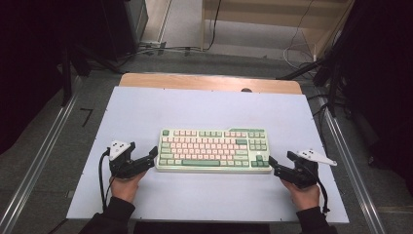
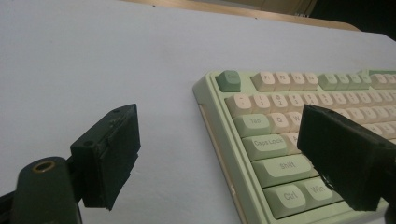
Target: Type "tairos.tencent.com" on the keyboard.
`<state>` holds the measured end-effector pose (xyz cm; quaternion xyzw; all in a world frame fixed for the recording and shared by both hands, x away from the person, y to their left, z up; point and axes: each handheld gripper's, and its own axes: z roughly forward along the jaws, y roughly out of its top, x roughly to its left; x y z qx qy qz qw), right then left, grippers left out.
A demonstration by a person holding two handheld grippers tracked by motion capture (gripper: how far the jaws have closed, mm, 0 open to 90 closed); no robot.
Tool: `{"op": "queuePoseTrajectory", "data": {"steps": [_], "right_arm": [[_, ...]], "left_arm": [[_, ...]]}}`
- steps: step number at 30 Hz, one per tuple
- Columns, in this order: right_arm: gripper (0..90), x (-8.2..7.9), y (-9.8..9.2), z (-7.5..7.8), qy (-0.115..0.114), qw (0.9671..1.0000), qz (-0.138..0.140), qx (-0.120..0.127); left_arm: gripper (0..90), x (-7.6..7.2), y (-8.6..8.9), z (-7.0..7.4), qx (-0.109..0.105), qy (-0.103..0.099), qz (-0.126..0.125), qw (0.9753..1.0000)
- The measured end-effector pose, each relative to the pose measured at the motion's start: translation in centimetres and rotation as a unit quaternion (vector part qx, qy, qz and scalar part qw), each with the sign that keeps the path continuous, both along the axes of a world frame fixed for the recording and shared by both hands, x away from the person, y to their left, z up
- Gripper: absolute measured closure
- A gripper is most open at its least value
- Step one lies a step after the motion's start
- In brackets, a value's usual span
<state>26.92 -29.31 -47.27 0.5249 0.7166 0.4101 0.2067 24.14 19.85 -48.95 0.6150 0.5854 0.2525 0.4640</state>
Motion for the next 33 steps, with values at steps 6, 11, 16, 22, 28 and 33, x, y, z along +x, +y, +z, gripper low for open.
{"op": "queuePoseTrajectory", "data": {"steps": [6,11,16,22,28,33], "right_arm": [[20.0,0.0,0.7,0.3,-0.005,0.9999,0.011,0.002],[20.0,0.1,1.6,0.3,-0.006,0.9997,0.023,-0.004],[20.0,0.2,2.5,0.5,-0.005,0.9994,0.034,-0.001],[18.8,0.6,3.7,0.7,-0.007,0.9986,0.052,0.0],[18.6,0.8,4.9,1.0,-0.015,0.9978,0.064,0.002],[20.7,1.1,6.1,1.2,-0.019,0.9968,0.077,0.003]], "left_arm": [[13.6,-0.1,-0.2,0.1,-0.001,0.002,-0.006,1.0],[13.6,-0.2,-0.5,0.3,-0.007,0.003,-0.012,0.9999],[14.3,-0.2,-1.2,0.5,-0.007,0.003,-0.026,0.9996],[17.9,0.0,-2.0,0.7,-0.004,0.004,-0.044,0.999],[24.4,0.4,-2.9,1.1,-0.002,0.005,-0.059,0.9983],[30.1,1.2,-4.2,1.3,0.015,0.016,-0.083,0.9963]]}}
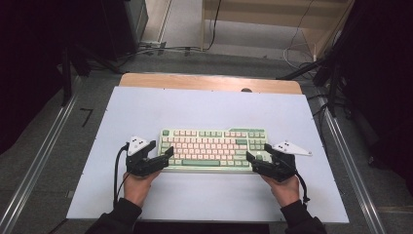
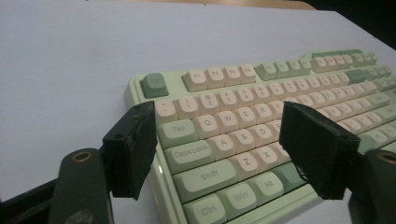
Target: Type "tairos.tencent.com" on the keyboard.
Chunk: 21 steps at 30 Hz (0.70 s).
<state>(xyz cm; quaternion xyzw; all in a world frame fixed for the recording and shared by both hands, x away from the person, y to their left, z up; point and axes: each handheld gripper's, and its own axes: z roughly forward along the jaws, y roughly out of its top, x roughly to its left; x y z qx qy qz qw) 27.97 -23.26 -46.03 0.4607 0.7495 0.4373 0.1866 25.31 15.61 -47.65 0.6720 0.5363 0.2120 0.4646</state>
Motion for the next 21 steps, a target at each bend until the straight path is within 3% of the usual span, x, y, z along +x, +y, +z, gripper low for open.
{"op": "queuePoseTrajectory", "data": {"steps": [3,10,17,21], "right_arm": [[23.4,0.1,0.6,0.0,-0.001,1.0,0.005,-0.006],[36.3,0.6,2.1,0.1,-0.001,0.9999,0.013,-0.003],[61.5,1.3,4.0,0.0,0.001,0.9995,0.031,-0.002],[68.7,1.8,4.8,-0.3,0.011,0.9994,0.034,-0.006]], "left_arm": [[32.3,0.1,-0.4,0.1,0.005,-0.003,-0.004,1.0],[48.7,0.5,-0.9,0.5,0.013,-0.012,-0.003,0.9998],[65.5,1.3,-1.9,0.3,0.024,-0.001,-0.012,0.9996],[74.3,1.7,-2.4,0.3,0.028,-0.002,-0.015,0.9995]]}}
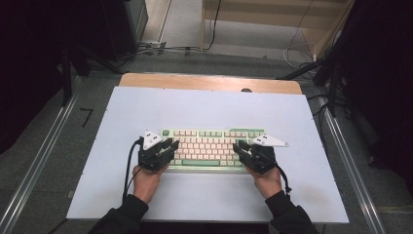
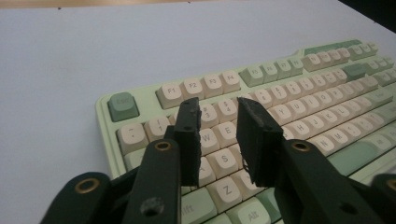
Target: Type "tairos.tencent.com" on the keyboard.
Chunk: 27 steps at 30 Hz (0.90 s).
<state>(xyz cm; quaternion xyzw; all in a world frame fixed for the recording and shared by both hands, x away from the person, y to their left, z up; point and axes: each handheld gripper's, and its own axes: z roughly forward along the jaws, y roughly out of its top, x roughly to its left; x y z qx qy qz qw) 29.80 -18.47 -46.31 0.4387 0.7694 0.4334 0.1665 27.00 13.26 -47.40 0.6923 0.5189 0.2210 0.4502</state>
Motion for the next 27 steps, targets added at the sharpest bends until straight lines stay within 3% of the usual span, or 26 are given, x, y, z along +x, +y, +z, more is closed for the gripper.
{"op": "queuePoseTrajectory", "data": {"steps": [2,4,7,13,23,27], "right_arm": [[70.1,0.1,0.1,-0.1,0.004,1.0,0.0,-0.002],[80.4,0.3,0.4,-0.2,0.008,1.0,0.002,-0.003],[87.2,0.4,0.5,-0.2,0.008,0.9999,0.012,0.003],[87.4,0.8,0.4,-0.4,0.012,0.9996,0.014,0.021],[87.4,0.8,1.0,-0.7,0.012,0.9995,0.024,0.015],[87.4,0.7,1.3,-0.7,0.012,0.9995,0.027,0.012]], "left_arm": [[76.3,0.2,-0.4,0.0,0.007,-0.003,-0.002,1.0],[82.8,0.5,-0.8,-0.1,0.008,-0.002,-0.008,0.9999],[88.0,0.7,-1.2,-0.1,0.007,-0.005,-0.012,0.9999],[90.0,0.9,-1.6,-0.1,0.007,-0.009,-0.017,0.9998],[90.0,1.3,-2.2,-0.3,0.005,-0.009,-0.039,0.9992],[90.0,1.8,-2.7,-0.5,0.003,0.0,-0.049,0.9988]]}}
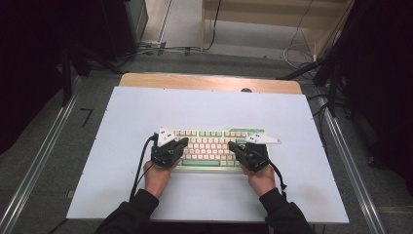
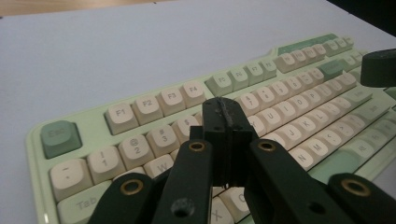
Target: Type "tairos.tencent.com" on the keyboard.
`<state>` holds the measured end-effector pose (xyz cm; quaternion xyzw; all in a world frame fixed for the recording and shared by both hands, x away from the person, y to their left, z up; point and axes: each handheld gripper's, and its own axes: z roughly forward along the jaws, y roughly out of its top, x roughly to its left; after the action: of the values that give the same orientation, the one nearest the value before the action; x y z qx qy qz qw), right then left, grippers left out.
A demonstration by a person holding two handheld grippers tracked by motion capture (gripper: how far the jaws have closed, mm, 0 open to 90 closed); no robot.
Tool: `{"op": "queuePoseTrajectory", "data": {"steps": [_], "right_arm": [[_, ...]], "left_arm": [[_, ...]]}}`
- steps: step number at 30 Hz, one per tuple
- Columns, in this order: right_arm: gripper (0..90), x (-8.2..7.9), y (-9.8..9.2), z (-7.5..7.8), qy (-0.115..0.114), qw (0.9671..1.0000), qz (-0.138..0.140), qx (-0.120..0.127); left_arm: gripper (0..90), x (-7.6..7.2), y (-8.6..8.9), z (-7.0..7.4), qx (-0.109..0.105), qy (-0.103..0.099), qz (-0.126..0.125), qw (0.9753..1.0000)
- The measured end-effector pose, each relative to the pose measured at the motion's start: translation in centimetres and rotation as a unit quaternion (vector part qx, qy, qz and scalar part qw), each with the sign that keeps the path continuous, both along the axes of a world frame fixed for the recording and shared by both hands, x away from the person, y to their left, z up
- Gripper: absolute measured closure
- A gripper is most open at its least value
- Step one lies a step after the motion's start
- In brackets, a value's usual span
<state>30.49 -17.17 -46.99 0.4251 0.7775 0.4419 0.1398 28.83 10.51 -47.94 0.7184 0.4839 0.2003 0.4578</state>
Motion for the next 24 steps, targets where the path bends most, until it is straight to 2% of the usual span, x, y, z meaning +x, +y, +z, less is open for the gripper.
{"op": "queuePoseTrajectory", "data": {"steps": [9,20,24], "right_arm": [[87.4,0.0,0.6,-0.2,0.003,1.0,0.005,-0.005],[87.4,0.1,1.1,-0.3,0.003,0.9999,0.008,-0.008],[87.4,0.1,1.2,-0.3,0.004,0.9999,0.009,-0.008]], "left_arm": [[90.0,0.9,-0.8,-0.2,-0.005,0.009,-0.012,0.9999],[90.0,1.5,-1.6,-0.5,-0.001,0.024,-0.021,0.9995],[90.0,1.6,-2.0,-0.7,0.007,0.027,-0.025,0.9993]]}}
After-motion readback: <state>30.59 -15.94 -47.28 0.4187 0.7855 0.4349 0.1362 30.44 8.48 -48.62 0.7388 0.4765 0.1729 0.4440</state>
